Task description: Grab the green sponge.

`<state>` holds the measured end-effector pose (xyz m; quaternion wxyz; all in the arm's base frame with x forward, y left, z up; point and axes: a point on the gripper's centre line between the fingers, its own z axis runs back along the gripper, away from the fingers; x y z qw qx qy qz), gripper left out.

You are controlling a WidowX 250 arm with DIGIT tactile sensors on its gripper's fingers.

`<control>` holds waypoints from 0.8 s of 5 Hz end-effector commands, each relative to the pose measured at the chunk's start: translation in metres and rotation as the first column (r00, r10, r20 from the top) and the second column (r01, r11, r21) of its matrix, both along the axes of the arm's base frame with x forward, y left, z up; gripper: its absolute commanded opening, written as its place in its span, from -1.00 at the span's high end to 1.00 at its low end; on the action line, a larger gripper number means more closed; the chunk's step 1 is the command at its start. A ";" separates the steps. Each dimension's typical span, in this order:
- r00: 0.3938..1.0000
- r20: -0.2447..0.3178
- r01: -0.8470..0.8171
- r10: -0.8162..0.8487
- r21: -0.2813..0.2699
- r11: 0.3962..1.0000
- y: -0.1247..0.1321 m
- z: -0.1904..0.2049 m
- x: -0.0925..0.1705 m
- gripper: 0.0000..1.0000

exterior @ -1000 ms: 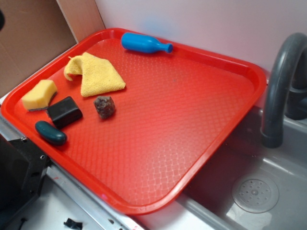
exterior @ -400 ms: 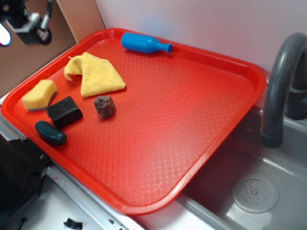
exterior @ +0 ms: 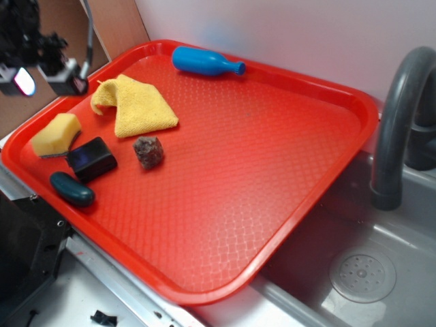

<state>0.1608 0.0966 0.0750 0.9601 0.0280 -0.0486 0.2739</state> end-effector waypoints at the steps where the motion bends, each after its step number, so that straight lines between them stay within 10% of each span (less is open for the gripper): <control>1: 0.999 -0.019 0.041 -0.041 -0.009 0.999 0.013 -0.029 -0.002 -1.00; 3: 0.994 -0.097 0.041 -0.043 -0.020 0.999 0.019 -0.063 -0.002 -1.00; 4: 0.995 -0.094 0.032 -0.033 -0.011 0.999 0.020 -0.065 -0.001 1.00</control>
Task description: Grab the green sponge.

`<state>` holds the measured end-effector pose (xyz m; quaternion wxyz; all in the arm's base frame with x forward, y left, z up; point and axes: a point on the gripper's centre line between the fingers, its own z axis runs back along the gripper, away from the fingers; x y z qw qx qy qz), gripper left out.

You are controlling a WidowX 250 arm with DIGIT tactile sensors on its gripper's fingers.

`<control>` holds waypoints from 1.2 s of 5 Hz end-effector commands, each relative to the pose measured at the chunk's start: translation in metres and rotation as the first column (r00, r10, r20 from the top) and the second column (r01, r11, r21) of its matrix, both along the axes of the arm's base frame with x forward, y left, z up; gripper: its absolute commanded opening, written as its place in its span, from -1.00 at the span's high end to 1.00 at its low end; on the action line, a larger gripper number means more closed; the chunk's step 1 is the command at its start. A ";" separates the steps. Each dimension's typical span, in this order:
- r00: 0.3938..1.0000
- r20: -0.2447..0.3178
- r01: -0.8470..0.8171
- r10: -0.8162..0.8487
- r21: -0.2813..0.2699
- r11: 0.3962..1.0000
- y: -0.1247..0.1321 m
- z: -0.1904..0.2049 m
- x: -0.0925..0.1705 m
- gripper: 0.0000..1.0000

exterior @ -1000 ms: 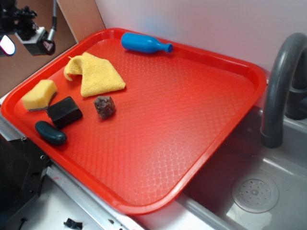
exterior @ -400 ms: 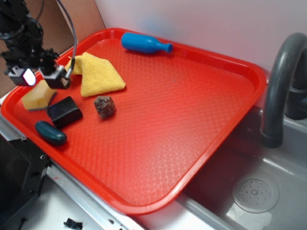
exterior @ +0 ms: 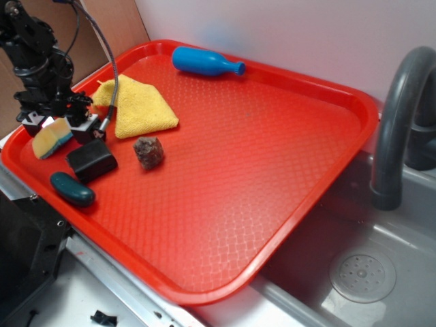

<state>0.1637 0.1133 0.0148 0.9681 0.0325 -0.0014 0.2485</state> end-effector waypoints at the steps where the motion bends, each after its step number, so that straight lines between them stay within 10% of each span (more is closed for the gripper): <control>1: 1.000 0.000 -0.016 0.016 0.017 1.000 0.001 -0.004 -0.003 1.00; 4: 0.976 0.206 -0.073 0.067 0.022 0.997 -0.045 0.105 0.031 1.00; 6: 0.950 0.308 0.094 -0.042 -0.158 0.983 -0.114 0.202 0.038 1.00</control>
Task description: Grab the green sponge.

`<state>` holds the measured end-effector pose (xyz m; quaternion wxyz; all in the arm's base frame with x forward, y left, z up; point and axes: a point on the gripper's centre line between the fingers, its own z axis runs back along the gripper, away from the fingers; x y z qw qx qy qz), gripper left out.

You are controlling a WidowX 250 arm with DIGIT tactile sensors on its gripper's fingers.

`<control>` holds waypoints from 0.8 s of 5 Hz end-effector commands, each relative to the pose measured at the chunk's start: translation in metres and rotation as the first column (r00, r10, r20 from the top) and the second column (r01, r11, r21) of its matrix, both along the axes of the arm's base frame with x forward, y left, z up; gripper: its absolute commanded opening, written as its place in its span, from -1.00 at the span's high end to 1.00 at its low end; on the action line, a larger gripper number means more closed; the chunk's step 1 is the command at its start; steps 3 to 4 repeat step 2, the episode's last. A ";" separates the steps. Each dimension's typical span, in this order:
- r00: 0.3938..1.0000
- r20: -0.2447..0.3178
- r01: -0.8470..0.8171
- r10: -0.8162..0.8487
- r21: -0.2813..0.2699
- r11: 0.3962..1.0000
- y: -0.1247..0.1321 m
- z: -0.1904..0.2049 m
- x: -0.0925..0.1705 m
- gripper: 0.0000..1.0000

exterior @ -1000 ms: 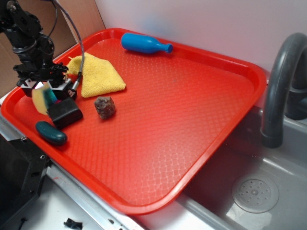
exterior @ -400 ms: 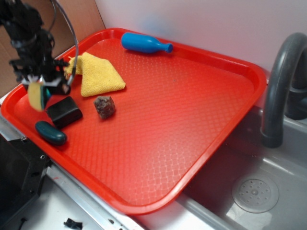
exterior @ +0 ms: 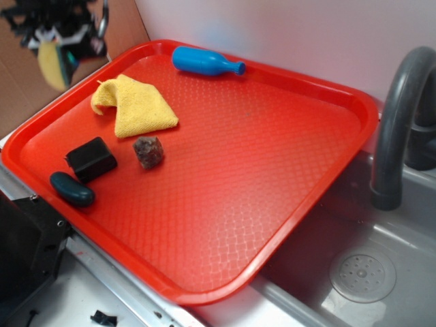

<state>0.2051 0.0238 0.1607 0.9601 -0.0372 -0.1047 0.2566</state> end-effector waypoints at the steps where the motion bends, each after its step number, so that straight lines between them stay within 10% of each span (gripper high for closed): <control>1: 0.978 0.135 0.174 -0.160 -0.100 0.980 -0.044 0.067 -0.004 1.00; 4: 0.974 0.081 0.214 -0.210 -0.052 0.975 -0.035 0.056 0.005 1.00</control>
